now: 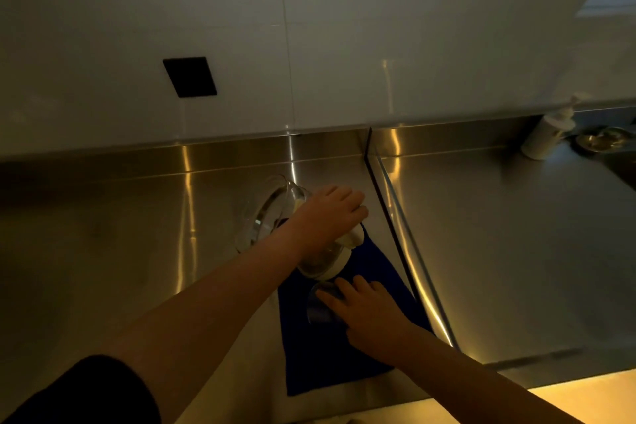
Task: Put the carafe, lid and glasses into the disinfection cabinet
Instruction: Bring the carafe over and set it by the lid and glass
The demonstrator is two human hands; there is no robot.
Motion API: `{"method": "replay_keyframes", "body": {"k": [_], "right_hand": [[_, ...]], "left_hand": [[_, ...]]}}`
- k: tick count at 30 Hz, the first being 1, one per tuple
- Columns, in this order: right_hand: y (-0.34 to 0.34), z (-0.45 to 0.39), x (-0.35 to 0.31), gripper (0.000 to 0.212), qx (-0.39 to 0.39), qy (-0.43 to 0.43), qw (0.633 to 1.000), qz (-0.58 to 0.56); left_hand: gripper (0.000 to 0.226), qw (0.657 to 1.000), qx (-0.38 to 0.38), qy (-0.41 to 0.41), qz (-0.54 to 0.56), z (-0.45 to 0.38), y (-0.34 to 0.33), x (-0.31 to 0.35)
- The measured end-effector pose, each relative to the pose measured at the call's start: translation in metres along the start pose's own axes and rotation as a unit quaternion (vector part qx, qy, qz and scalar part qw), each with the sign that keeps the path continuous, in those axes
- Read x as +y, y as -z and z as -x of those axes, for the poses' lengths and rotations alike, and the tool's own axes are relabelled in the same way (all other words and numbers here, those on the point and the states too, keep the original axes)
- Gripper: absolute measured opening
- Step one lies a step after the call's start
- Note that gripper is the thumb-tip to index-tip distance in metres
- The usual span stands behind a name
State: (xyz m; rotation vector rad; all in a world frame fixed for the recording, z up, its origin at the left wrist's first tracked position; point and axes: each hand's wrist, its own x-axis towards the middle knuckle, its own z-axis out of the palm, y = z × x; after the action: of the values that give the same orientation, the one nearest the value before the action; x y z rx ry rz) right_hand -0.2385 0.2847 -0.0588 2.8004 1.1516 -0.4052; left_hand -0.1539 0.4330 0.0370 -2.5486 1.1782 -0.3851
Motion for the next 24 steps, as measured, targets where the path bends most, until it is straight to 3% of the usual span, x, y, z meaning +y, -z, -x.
{"method": "replay_keyframes", "body": {"k": [6, 9, 14, 24], "right_hand": [[0.007, -0.007, -0.003, 0.096, -0.072, -0.016, 0.997, 0.027], [0.008, -0.005, -0.001, 0.103, -0.095, -0.018, 0.995, 0.008], [0.005, 0.001, 0.005, 0.099, -0.095, -0.026, 0.995, -0.025], [-0.015, -0.001, 0.015, 0.081, -0.022, -0.02, 0.998, -0.047]], "left_hand": [[0.037, 0.997, 0.076, 0.016, 0.022, 0.009, -0.004, 0.009], [0.043, 0.992, 0.084, 0.06, 0.071, 0.011, -0.006, 0.01], [0.06, 0.977, 0.05, 0.11, 0.173, 0.014, -0.007, 0.009], [0.052, 0.975, 0.067, 0.09, 0.194, -0.001, -0.018, 0.018]]}}
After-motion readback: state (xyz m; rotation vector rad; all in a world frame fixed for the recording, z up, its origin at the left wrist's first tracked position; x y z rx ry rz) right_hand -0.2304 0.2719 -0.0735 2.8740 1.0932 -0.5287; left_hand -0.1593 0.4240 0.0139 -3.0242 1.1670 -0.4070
